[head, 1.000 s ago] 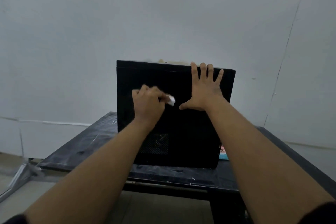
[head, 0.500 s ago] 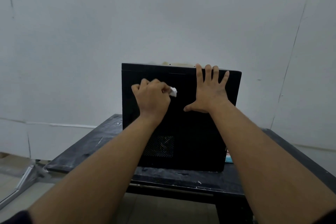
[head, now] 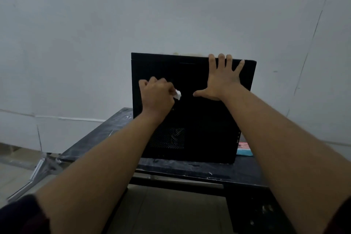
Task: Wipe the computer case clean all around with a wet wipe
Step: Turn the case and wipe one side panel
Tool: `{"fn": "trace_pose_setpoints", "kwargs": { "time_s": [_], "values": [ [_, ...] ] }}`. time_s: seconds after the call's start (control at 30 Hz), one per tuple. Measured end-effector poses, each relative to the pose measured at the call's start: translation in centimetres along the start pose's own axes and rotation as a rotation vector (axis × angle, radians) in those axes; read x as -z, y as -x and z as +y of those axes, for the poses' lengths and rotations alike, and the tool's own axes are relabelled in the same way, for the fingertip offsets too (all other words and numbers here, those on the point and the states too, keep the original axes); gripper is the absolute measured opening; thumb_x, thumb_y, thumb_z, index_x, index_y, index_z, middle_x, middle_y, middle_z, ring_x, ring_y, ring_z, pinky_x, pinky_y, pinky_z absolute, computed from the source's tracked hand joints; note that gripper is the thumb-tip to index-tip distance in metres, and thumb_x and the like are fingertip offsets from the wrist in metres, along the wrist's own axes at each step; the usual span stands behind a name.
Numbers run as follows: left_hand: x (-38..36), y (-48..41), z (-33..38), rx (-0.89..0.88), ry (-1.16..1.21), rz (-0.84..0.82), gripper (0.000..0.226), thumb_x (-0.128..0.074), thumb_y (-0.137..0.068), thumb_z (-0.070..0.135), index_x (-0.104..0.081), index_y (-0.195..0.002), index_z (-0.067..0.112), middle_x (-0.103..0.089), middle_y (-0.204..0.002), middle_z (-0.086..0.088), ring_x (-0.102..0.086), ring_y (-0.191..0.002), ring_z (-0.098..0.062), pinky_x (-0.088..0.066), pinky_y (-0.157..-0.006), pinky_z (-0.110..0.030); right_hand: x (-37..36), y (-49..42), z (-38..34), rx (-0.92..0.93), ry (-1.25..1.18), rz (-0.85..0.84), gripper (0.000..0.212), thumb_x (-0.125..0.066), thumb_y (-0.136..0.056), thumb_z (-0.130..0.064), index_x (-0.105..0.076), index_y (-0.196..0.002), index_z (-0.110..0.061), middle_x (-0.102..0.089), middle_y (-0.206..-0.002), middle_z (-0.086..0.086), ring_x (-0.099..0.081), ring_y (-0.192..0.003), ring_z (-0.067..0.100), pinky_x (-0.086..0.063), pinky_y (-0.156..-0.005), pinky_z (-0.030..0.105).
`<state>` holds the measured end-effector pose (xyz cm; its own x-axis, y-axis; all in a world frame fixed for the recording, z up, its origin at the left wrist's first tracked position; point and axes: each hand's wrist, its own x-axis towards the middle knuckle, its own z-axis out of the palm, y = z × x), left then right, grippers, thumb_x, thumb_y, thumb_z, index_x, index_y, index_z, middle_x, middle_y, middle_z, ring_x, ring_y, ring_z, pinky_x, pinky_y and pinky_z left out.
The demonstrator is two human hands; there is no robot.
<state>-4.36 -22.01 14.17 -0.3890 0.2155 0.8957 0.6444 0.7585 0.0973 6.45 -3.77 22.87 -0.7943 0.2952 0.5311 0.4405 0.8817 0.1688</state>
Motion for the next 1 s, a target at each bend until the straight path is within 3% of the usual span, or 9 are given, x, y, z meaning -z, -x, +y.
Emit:
{"fn": "trace_pose_setpoints", "kwargs": {
  "time_s": [0.13,0.23,0.3,0.47,0.6,0.77,1.0],
  "values": [
    [1.4,-3.4,-0.2,0.073,0.017,0.031,0.014,-0.072,-0.082,0.023,-0.079,-0.081,0.034,-0.071,-0.081,0.012,-0.058,-0.084,-0.019,-0.020,-0.082,-0.037,1.1,-0.4,-2.3,0.086,0.104,0.026,0.134,-0.067,-0.081,-0.080,0.004,-0.166,-0.004,-0.002,-0.174,0.019,0.001,-0.162,0.042,0.002,-0.120,0.081],
    [1.1,-3.1,-0.3,0.138,0.084,0.040,0.014,-0.074,-0.082,0.020,-0.079,-0.079,0.032,-0.071,-0.082,0.011,-0.059,-0.081,-0.019,-0.028,-0.082,-0.039,2.6,-1.1,-5.2,0.253,0.032,0.075,0.110,-0.067,-0.091,-0.059,-0.008,-0.166,-0.004,-0.015,-0.171,0.019,-0.016,-0.159,0.040,-0.005,-0.126,0.073],
    [0.3,-1.3,-0.9,0.126,0.111,0.032,0.013,-0.078,-0.082,0.018,-0.077,-0.077,0.030,-0.070,-0.081,0.010,-0.060,-0.076,-0.019,-0.033,-0.081,-0.040,3.1,-1.4,-6.7,0.271,-0.055,0.070,0.103,-0.069,-0.091,-0.048,-0.011,-0.167,-0.010,-0.019,-0.169,0.019,-0.023,-0.156,0.040,-0.011,-0.128,0.067],
    [-0.7,0.6,-2.0,0.215,0.186,0.008,0.011,-0.076,-0.090,0.024,-0.079,-0.082,0.031,-0.072,-0.085,0.012,-0.062,-0.078,-0.015,-0.038,-0.085,-0.041,1.5,-0.9,-7.8,0.199,-0.071,0.128,0.111,-0.076,-0.085,-0.045,-0.007,-0.169,-0.019,-0.017,-0.168,0.018,-0.019,-0.157,0.041,-0.012,-0.130,0.063],
    [-0.1,-1.1,-1.2,0.133,0.228,0.045,0.009,-0.074,-0.092,0.026,-0.080,-0.085,0.030,-0.075,-0.085,0.011,-0.062,-0.070,-0.011,-0.039,-0.086,-0.040,1.7,-1.2,-8.8,0.152,-0.077,0.103,0.109,-0.073,-0.090,-0.052,-0.004,-0.169,-0.021,-0.014,-0.169,0.018,-0.015,-0.158,0.043,-0.010,-0.130,0.065],
    [-0.1,-3.3,0.1,0.140,0.279,0.138,0.010,-0.073,-0.095,0.032,-0.081,-0.089,0.032,-0.073,-0.083,0.013,-0.056,-0.066,-0.006,-0.032,-0.081,-0.034,1.0,-1.4,-8.4,0.150,-0.102,0.123,0.103,-0.069,-0.093,-0.039,-0.001,-0.169,-0.026,-0.013,-0.169,0.016,-0.013,-0.158,0.041,-0.007,-0.130,0.063],
    [0.2,0.8,-7.2,0.253,0.219,0.102,0.012,-0.075,-0.095,0.041,-0.081,-0.092,0.031,-0.077,-0.093,0.011,-0.068,-0.080,-0.012,-0.028,-0.085,-0.032,1.1,-1.4,-8.4,0.148,-0.118,0.083,0.115,-0.073,-0.086,-0.035,0.004,-0.170,-0.026,-0.008,-0.169,0.017,-0.006,-0.160,0.040,-0.002,-0.131,0.062]
  ]
}}
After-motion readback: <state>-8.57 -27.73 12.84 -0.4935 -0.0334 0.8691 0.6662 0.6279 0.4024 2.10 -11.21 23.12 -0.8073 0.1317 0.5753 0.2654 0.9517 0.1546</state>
